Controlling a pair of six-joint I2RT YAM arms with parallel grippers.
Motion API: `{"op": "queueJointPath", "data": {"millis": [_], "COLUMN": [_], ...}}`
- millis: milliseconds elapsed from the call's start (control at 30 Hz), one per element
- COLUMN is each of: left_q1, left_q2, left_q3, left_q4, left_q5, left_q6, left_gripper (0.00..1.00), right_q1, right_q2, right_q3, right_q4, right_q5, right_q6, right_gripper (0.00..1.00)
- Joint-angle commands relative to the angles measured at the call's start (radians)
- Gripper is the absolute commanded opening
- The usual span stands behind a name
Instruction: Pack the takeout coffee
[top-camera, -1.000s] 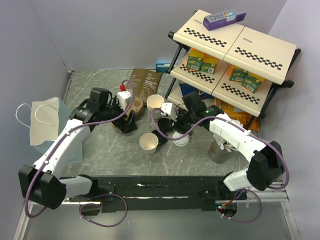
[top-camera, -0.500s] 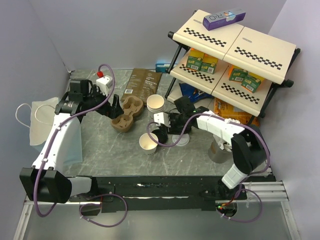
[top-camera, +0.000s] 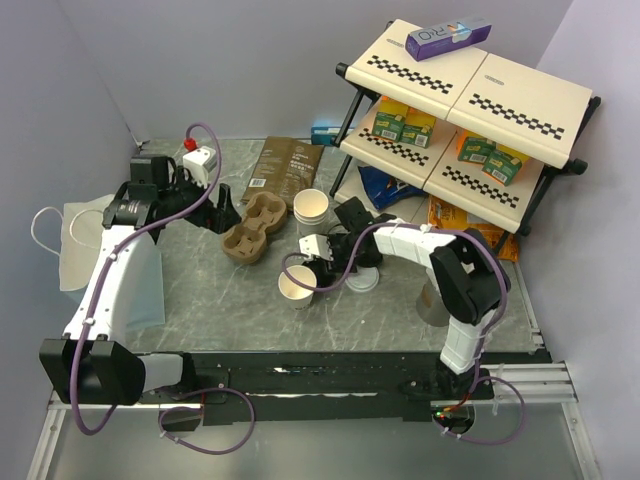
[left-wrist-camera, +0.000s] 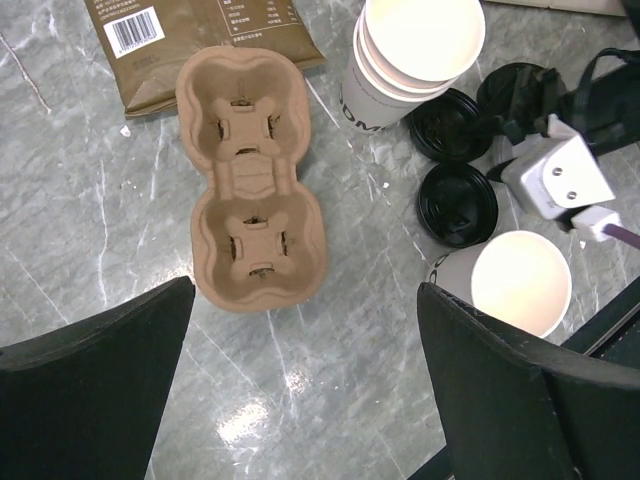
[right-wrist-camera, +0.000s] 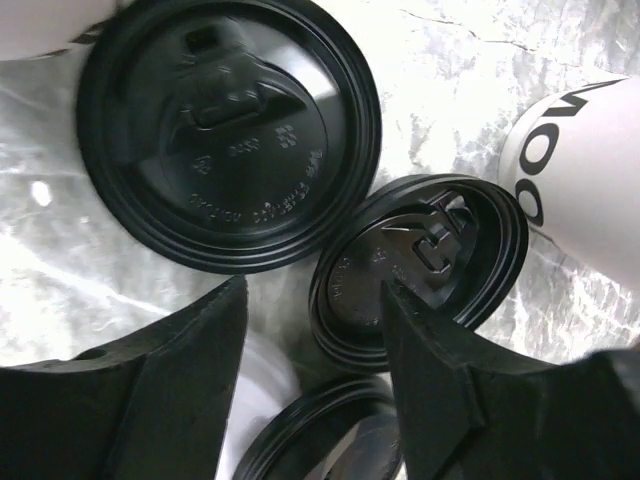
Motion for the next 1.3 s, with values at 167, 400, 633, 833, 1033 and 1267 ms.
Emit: {"op": "queueJointPath", "data": {"millis": [167,400,633,833,1033,1267], "left_q1": [0.018,0.023,0.021,0.024,0.024,0.026], "left_q2": [-0.013,-0.007,-0.004,-0.017,-0.025,-0.027], "left_q3": [0.03,0.03,0.035,0.026,0.023,0.036], "left_q4": [0.018,0.026,0.026,0.023,0.018,0.007], "left_q5": [0.044,0.055,0.067,0.066,0.064,0.061], "left_q6": [-0.018,-0.018,-0.018,-0.017,-0.015,-0.005], "left_gripper": [0.99,0.99,0.99,0.99,0.99,0.99], "right_q1": [0.01,0.008,0.008,0.013,0.016,0.016], "right_q2": [0.048,0.054,0.062,0.059,0.074,-0.028], "right_q3": [0.086,0.097,0.101,0.072,0.071,0.034], "right_q4": [0.002,-0.001,-0.01,0.016,0.046,-0.012], "right_q5": [0.016,0.032,0.045,0.079,0.105,0.04], "right_q6": [-0.054,-0.047,-0.049,-0.06,-0.041,-0.083], "right_gripper": [0.51,0.35,0.35,0.43,0.46,0.47]}}
